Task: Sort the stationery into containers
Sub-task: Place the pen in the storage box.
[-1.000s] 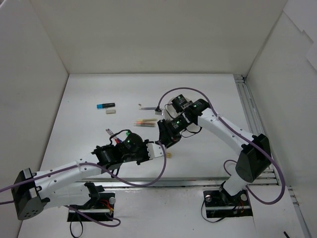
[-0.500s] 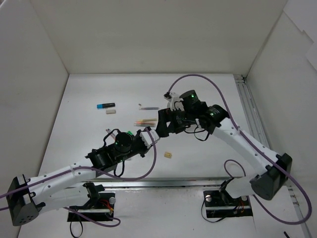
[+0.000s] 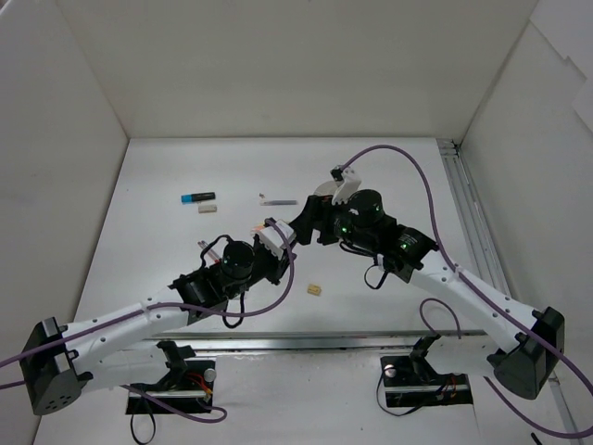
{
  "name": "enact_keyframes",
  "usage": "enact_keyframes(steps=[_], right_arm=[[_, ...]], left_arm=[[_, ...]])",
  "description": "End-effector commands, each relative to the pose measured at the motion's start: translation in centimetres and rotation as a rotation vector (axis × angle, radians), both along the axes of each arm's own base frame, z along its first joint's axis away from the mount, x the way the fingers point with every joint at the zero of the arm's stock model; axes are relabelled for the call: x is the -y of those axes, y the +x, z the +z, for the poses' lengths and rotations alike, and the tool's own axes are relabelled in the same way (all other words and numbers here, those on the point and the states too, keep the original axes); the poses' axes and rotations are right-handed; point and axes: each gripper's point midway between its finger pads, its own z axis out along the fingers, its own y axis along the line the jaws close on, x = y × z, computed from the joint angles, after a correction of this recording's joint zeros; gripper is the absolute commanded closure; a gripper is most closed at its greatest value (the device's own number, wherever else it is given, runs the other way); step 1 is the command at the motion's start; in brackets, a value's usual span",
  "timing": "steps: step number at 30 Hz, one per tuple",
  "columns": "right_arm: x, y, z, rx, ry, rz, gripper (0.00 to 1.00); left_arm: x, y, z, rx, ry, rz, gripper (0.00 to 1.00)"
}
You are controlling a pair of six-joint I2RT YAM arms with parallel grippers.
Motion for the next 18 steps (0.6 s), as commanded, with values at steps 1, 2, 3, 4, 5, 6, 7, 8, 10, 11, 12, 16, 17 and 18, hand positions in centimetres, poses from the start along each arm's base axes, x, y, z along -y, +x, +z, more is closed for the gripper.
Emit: enact_keyframes(steps=[1, 2, 3, 4, 5, 6, 7, 8, 10, 11, 12, 16, 17, 18], right_arm=[[-1.3, 1.3, 5.6, 0.164, 0.162, -0.047, 0.26], [-1.5, 1.2, 5.6, 0.166, 0.163, -0.046, 0.26], [-1.6, 1.1, 5.5, 0.168, 0.157, -0.053, 0.26], [-1.8, 1.0, 5.5, 0.170, 0.159, -0.053, 0.27], [-2.0, 1.0, 5.3, 0.165, 0.157, -0.054, 0.28], [-2.1, 1.0, 5.1, 0.162, 0.156, -0.059, 0.29], [-2.3, 1.0, 5.2, 0.168, 0.165, -0.055, 0.33], [-2.4, 1.1, 5.0, 0.166, 0.167, -0.057, 0.37], [-2.5, 1.1, 5.2, 0.165, 0.180, -0.063, 0.59], [-2.6, 1.2, 5.1, 0.168, 0.178, -0.063, 0.65], [-2.7, 1.1, 5.2, 0.171, 0.181, -0.062, 0.74], [-2.6, 1.2, 5.1, 0.179, 0.161, -0.073, 0.94], [-2.5, 1.3, 5.0, 0.180, 0.152, -0.082, 0.97], [-2.2, 1.5, 5.0, 0.181, 0.145, -0.093, 1.00]], left_arm=[[0.7, 1.2, 5.6, 0.030, -0.169, 0.060, 1.00], [0.6, 1.3, 5.7, 0.029, -0.174, 0.070, 1.00], [0.5, 1.4, 5.7, 0.018, -0.184, 0.089, 1.00], [0.5, 1.5, 5.8, 0.016, -0.185, 0.099, 1.00], [0.5, 1.6, 5.7, 0.013, -0.184, 0.103, 1.00], [0.5, 1.6, 5.6, 0.004, -0.187, 0.105, 1.00], [0.7, 1.5, 5.7, 0.005, -0.187, 0.094, 1.00], [0.8, 1.6, 5.6, 0.002, -0.185, 0.093, 1.00], [0.9, 1.6, 5.6, -0.005, -0.186, 0.098, 1.00], [0.9, 1.6, 5.4, -0.009, -0.184, 0.099, 1.00], [0.9, 1.6, 5.4, -0.010, -0.185, 0.099, 1.00], [1.1, 1.6, 5.6, -0.009, -0.189, 0.091, 1.00], [1.1, 1.5, 5.6, -0.011, -0.188, 0.090, 1.00], [1.1, 1.5, 5.8, -0.007, -0.191, 0.088, 1.00]])
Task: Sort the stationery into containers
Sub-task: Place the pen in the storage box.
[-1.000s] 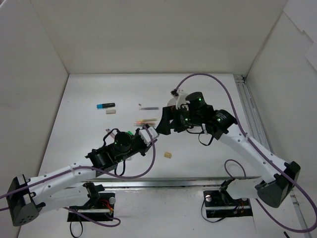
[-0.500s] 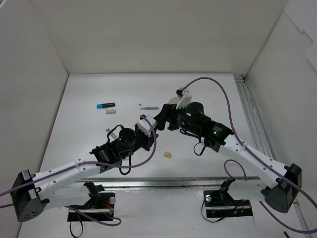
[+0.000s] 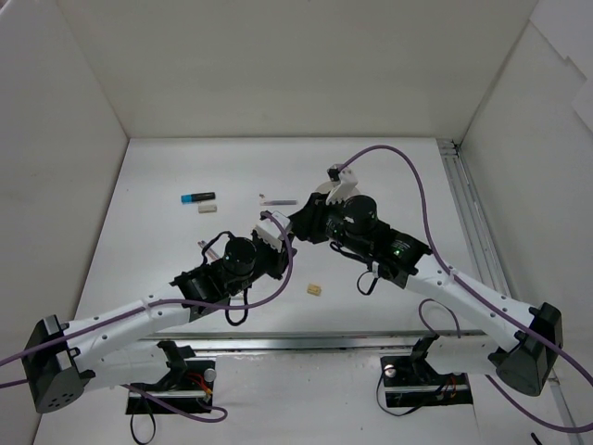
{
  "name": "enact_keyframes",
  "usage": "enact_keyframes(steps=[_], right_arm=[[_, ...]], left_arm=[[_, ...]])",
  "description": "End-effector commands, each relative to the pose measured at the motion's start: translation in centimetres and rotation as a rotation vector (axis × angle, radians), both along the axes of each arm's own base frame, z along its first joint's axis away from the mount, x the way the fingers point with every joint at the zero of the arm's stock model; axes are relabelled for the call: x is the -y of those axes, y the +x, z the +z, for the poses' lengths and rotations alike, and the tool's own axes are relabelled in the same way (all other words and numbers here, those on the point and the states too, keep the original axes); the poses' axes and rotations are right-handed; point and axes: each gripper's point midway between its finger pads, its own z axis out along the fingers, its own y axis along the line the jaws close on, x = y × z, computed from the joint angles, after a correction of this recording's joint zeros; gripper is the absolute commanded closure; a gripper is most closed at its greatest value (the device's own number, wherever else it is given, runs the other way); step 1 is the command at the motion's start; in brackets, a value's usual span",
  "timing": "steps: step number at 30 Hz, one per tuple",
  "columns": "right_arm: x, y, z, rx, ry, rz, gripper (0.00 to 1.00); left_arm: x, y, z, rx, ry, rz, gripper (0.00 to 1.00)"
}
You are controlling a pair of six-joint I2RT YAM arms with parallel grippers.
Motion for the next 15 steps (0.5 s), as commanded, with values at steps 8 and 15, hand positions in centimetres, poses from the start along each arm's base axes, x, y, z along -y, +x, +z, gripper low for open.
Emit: enact_keyframes(steps=[8, 15], right_arm=[[3.6, 3.2, 3.2, 0.170, -0.067, -0.230, 1.00], [10.9, 8.1, 2.5, 0.233, -0.186, -0.474, 1.00]], left_arm=[[-0.5, 0.9, 4.1, 0.043, -0.049, 0.054, 0.01], [-7.2, 2.9, 3.4, -0.018, -0.073, 0.282, 0.01]])
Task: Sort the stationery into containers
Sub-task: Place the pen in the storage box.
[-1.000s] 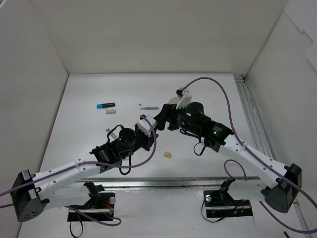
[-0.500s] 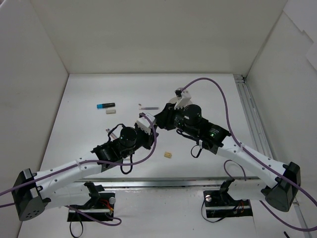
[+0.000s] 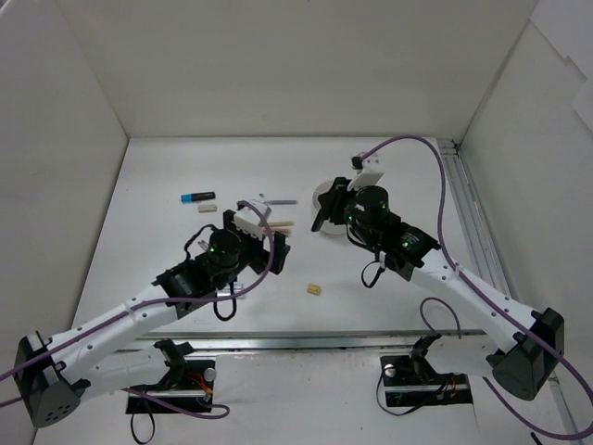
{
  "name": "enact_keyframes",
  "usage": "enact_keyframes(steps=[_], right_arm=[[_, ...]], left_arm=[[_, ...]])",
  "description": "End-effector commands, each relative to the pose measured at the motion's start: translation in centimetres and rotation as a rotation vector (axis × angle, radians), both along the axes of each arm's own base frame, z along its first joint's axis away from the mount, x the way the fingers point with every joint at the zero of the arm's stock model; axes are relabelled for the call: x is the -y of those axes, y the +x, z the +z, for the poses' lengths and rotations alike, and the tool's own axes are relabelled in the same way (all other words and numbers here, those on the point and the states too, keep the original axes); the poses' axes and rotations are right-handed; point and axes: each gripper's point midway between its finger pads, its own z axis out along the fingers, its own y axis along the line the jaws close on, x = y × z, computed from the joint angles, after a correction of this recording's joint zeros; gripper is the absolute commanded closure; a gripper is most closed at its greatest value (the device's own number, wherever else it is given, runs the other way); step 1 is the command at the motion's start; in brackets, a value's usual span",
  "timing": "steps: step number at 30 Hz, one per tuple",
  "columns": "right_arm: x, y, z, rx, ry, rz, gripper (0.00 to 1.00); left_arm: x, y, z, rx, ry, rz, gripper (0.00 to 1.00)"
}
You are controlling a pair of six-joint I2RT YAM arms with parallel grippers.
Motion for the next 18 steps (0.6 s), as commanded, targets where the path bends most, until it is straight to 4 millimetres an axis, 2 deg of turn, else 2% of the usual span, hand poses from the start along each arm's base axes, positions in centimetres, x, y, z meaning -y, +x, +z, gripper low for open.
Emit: enact_keyframes(steps=[1, 4, 6, 7, 8, 10, 11, 12, 14, 15, 16, 18], right_arm=[[4.9, 3.4, 3.3, 0.151, -0.023, -0.190, 1.00], [8.5, 6.6, 3.2, 0.228, -0.076, -0.293, 1.00], [9.8, 8.0, 3.3, 0.247, -0.087, -0.317, 1.00], [10.7, 9.2, 2.6, 0.244, -0.105, -0.328, 1.00], [11.0, 9.8, 3.0, 0.273, -0.101, -0.343, 1.00], [12.3, 11.7, 1.8, 0.266, -0.140, -0.366, 1.00], [12.3, 12.4, 2.0, 0.286, -0.144, -0.361, 1.00], [12.5, 13.3, 0.9, 0.275, -0.170, -0.343, 1.00], [12.2, 14.4, 1.4, 0.312, -0.189, -0.306, 1.00], [12.1, 15.0, 0.6, 0.301, -0.199, -0.297, 1.00], [12.0, 15.5, 1.1, 0.317, -0.200, -0.293, 1.00], [12.2, 16.2, 0.5, 0.314, -0.239, -0.292, 1.00]], left_arm=[[-4.3, 1.6, 2.7, 0.015, -0.100, 0.166, 0.00], [-7.6, 2.3, 2.0, -0.019, -0.125, 0.256, 0.01], [-9.6, 2.7, 2.0, -0.022, -0.151, 0.319, 0.01], [-10.1, 2.7, 2.0, -0.022, -0.155, 0.335, 0.01], [-10.7, 2.7, 1.6, -0.031, -0.154, 0.355, 0.00], [-11.9, 3.0, 1.6, -0.032, -0.160, 0.393, 0.01], [-12.3, 3.1, 1.2, -0.043, -0.154, 0.411, 0.01], [-12.7, 3.3, 0.9, -0.056, -0.150, 0.426, 0.01], [-13.7, 3.7, 0.1, -0.081, -0.134, 0.466, 0.01], [-13.9, 3.9, -0.5, -0.100, -0.122, 0.476, 0.00], [-14.4, 4.1, -0.8, -0.119, -0.114, 0.495, 0.01], [-14.4, 4.5, -1.5, -0.154, -0.105, 0.491, 0.01]])
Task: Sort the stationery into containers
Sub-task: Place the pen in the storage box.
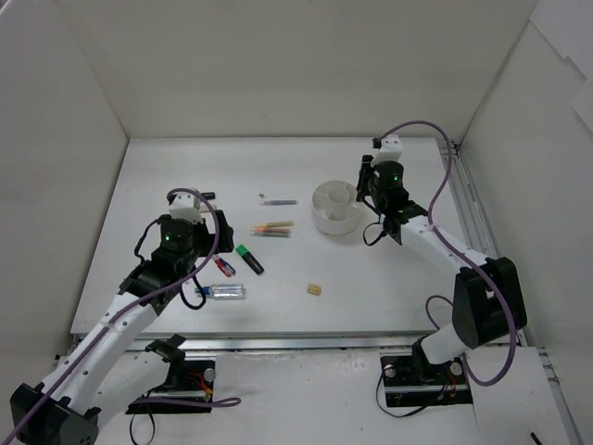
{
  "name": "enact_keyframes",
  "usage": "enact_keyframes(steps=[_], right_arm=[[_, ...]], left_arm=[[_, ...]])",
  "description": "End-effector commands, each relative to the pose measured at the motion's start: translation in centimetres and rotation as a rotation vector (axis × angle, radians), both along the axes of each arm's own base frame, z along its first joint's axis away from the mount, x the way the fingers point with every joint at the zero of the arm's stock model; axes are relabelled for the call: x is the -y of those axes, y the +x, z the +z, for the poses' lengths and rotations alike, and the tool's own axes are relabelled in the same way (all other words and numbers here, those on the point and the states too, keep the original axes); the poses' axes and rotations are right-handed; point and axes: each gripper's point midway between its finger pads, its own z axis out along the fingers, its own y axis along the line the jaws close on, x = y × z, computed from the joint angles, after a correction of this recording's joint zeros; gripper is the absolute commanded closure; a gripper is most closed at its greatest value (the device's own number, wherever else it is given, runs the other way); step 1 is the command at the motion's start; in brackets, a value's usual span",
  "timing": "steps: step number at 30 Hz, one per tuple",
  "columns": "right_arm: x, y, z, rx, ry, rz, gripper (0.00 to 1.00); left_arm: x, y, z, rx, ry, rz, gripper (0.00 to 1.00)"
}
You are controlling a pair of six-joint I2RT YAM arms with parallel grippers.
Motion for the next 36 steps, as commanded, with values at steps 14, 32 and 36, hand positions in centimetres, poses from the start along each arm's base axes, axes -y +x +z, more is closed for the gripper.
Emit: enact_keyframes(steps=[14, 32, 36], right_arm=[[-1.8, 5.5, 4.2, 0.199, -0.006, 0.070, 1.00], [-0.5, 4.1, 1.8, 0.148, 0.036, 0.005, 0.53], [-0.2, 3.4, 3.1, 0.172, 0.046, -0.007, 0.50]], left_arm=[[-0.3, 1.9, -0.8, -0.058, -0.050, -0.038, 0.01], [-0.9, 1.1, -0.7, -0.054, -0.051, -0.027, 0.01], [-0.9, 0.8, -0.5, -0.051, -0.061, -0.029, 0.01]])
